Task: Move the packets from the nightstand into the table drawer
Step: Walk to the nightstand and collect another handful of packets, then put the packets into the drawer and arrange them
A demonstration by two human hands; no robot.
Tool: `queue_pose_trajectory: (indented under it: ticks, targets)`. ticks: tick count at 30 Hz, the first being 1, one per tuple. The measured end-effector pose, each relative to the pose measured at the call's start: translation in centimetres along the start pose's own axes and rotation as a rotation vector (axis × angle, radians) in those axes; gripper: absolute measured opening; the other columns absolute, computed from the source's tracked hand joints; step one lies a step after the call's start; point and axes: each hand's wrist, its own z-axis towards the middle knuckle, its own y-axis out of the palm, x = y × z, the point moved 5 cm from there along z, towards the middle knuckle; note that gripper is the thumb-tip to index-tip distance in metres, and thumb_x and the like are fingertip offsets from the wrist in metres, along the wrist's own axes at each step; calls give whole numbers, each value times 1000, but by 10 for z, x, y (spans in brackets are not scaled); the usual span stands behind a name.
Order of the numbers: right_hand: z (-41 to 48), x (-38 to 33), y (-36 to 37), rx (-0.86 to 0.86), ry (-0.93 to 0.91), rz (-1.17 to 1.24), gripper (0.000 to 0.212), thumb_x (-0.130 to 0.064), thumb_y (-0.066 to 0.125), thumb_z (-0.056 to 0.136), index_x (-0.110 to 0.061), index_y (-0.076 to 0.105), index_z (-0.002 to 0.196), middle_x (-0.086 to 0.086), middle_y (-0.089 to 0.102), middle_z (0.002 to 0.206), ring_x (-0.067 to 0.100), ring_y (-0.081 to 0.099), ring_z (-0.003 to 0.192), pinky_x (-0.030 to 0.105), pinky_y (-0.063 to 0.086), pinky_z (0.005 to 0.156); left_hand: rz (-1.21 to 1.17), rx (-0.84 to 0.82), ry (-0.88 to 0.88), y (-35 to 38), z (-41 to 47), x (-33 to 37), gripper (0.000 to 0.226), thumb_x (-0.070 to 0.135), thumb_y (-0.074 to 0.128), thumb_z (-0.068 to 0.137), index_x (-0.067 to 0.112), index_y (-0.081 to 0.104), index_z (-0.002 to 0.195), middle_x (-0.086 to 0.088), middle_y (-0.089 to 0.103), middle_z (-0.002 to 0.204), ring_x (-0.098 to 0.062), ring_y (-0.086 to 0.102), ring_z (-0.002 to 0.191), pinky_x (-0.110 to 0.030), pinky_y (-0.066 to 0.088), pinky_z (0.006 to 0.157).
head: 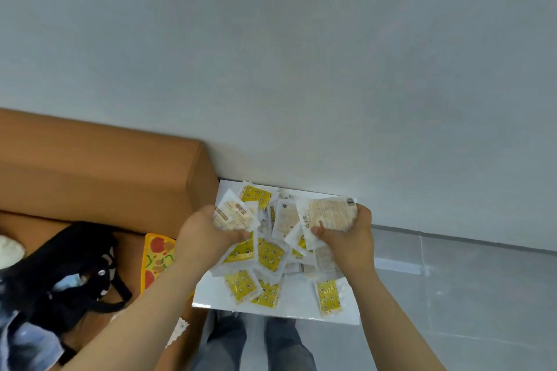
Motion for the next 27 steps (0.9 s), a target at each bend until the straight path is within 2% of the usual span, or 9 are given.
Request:
queue_pose_trajectory:
  ticks: [4,9,13,18,24,27]
  targets:
    - [-39,-29,-24,101,-49,75,74,-11,84,68,-19,38,124,-5,54,102,15,53,89,13,39,60,-62,-25,114,-25,-23,35,37,40,85,63,28,53,77,11,61,78,-8,57,73,-26,42,55]
    - [-92,-47,-56,262,-107,165,69,-10,85,66,-27,38,115,-18,53,94,-7,52,80,5,40,54,-58,-97,286,-36,-50,79,36,41,85,60,27,62,84,13,66,83,-10,63,79,-31,52,68]
    - [-129,-45,-88,387,-108,248,69,-10,85,67,-28,38,114,-18,53,93,-6,53,79,6,42,54,26,-160,389,-33,-69,111,41,44,84,60,25,63,90,12,66,84,-8,61,78,-27,46,61]
    - [-172,-26,-140,561,-89,333,70,-13,87,64,-29,39,113,-16,54,97,-3,54,83,14,42,61,63,-233,520,-11,-114,161,37,42,84,61,26,60,84,11,64,82,-3,57,71,-22,39,54]
    - [-234,23,-223,755,-57,423,72,-12,86,64,-31,39,115,-20,53,100,-3,53,87,19,46,66,147,-342,701,54,-202,216,36,43,84,60,27,61,84,12,64,80,-8,60,75,-26,44,59]
    - [-273,60,-267,838,-38,463,72,-11,86,64,-32,39,114,-19,54,101,-2,55,88,15,45,64,200,-402,771,99,-256,230,37,46,83,60,27,63,84,11,66,81,-7,60,73,-25,43,57]
